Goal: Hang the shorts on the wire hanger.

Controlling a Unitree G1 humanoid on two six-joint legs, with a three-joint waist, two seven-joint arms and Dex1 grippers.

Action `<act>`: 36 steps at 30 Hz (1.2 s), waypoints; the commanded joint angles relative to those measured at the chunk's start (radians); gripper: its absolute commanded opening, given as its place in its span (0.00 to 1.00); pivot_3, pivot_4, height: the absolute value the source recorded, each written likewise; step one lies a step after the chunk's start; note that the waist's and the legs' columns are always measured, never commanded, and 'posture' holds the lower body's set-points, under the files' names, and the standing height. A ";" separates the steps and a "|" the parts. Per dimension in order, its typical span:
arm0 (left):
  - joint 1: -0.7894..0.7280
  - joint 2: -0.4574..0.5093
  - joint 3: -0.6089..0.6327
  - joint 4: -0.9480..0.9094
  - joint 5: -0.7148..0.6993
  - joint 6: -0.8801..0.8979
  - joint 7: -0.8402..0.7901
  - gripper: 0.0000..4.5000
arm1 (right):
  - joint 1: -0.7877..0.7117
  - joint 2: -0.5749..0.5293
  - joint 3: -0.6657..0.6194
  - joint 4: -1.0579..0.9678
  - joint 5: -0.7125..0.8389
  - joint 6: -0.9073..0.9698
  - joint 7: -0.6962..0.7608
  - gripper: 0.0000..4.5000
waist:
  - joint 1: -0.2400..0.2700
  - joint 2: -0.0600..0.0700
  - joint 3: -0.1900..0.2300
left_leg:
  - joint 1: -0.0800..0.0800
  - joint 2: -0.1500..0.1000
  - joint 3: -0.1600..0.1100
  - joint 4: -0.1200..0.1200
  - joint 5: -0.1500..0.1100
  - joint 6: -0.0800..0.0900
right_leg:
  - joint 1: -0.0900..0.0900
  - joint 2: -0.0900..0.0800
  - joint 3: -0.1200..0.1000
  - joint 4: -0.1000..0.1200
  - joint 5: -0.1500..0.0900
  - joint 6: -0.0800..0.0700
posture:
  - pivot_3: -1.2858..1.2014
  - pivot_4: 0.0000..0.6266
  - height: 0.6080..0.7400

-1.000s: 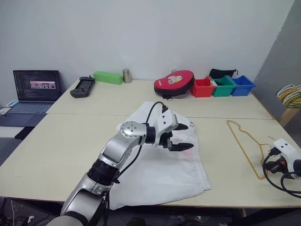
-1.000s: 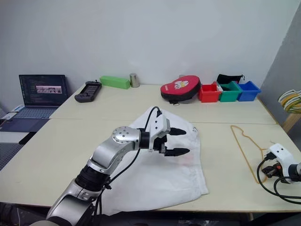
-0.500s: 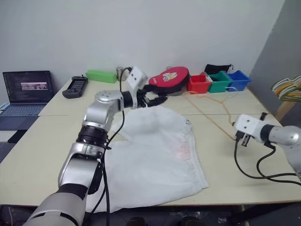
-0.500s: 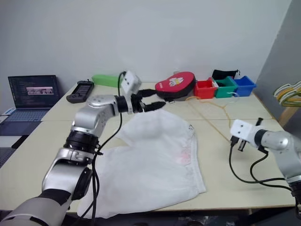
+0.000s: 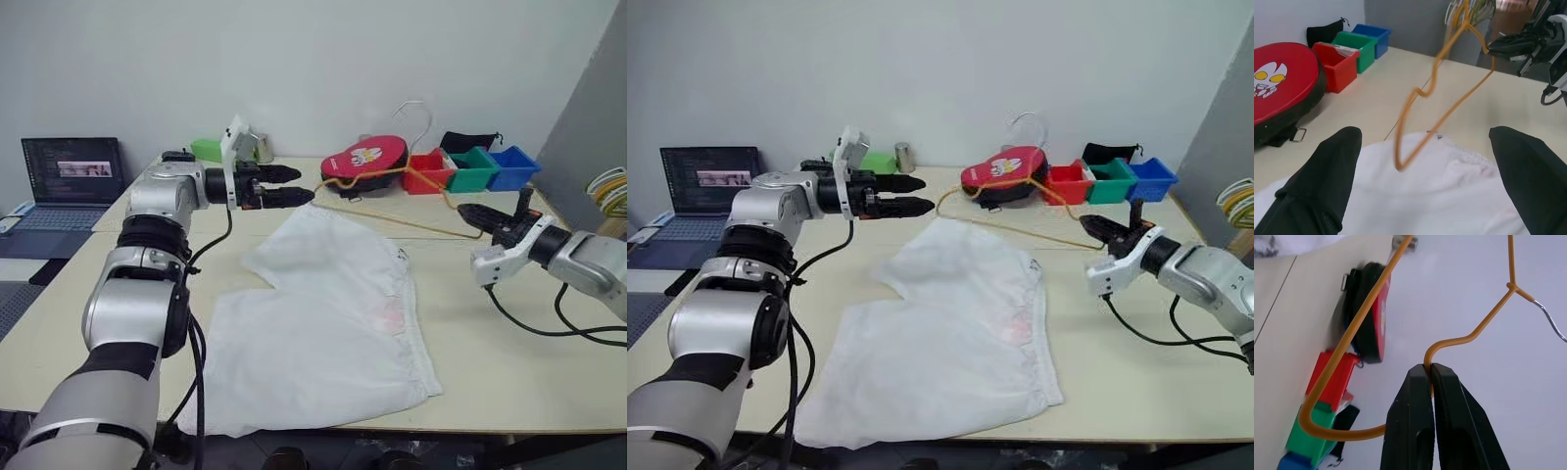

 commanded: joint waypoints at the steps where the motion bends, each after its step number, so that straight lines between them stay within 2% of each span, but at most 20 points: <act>1: -0.089 0.000 -0.021 0.072 0.066 -0.094 -0.034 0.99 | -0.021 -0.012 -0.035 -0.029 -0.032 -0.047 -0.069 0.00 | 0.000 -0.001 0.000 | 0.000 0.000 0.000 0.000 0.000 0.000 | 0.000 0.000 0.000 0.000 0.000 0.000 | 0.60 0.00 1.00; 7: -0.072 -0.020 -0.116 0.081 0.118 -0.094 -0.197 0.99 | -0.028 0.012 -0.046 -0.062 -0.027 -0.041 -0.066 0.00 | -0.003 -0.001 0.000 | 0.001 0.000 0.000 0.000 0.000 0.001 | 0.001 -0.001 0.000 0.001 0.000 0.000 | 0.59 0.00 1.00; 10: -0.043 -0.036 -0.168 0.064 0.126 -0.111 -0.207 0.99 | -0.035 0.023 -0.051 -0.082 -0.023 -0.036 -0.064 0.00 | -0.007 -0.001 0.000 | 0.002 0.000 0.000 0.000 -0.002 0.003 | 0.001 -0.001 0.002 0.002 0.000 0.000 | 0.59 0.00 1.00; 17: -0.031 -0.074 -0.153 0.072 0.148 -0.137 -0.206 0.99 | -0.030 0.028 -0.061 -0.112 -0.022 -0.033 -0.054 0.00 | -0.010 -0.002 0.001 | 0.002 0.000 0.000 0.001 -0.002 0.004 | 0.000 0.000 0.002 0.006 0.000 0.000 | 0.58 0.00 1.00; 18: -0.031 -0.079 -0.146 0.074 0.151 -0.140 -0.204 0.91 | -0.028 0.029 -0.060 -0.113 -0.023 -0.033 -0.052 0.00 | -0.011 -0.002 0.001 | 0.002 0.000 0.000 0.001 -0.002 0.004 | 0.000 0.000 0.002 0.006 0.000 0.000 | 0.58 0.00 1.00; 20: -0.031 -0.083 -0.143 0.072 0.151 -0.140 -0.205 0.86 | -0.023 0.031 -0.057 -0.114 -0.024 -0.034 -0.049 0.00 | -0.012 -0.002 0.001 | 0.002 0.000 0.000 0.001 -0.002 0.004 | 0.000 0.000 0.002 0.007 0.000 0.000 | 0.58 0.00 1.00; 25: -0.038 -0.079 -0.153 0.066 0.149 -0.144 -0.207 0.60 | -0.014 0.032 -0.049 -0.100 -0.033 -0.043 -0.053 0.00 | -0.022 -0.002 0.001 | 0.002 0.000 0.000 0.002 -0.002 0.004 | 0.000 0.000 0.002 0.008 0.000 0.000 | 0.58 0.00 1.00; 36: -0.022 -0.078 -0.166 0.038 0.128 -0.136 -0.207 0.12 | -0.028 0.051 -0.045 -0.080 -0.032 -0.054 -0.041 0.00 | -0.030 -0.002 0.001 | 0.003 0.000 0.001 0.002 -0.002 0.004 | -0.001 0.000 0.002 0.010 0.000 -0.001 | 0.58 0.00 1.00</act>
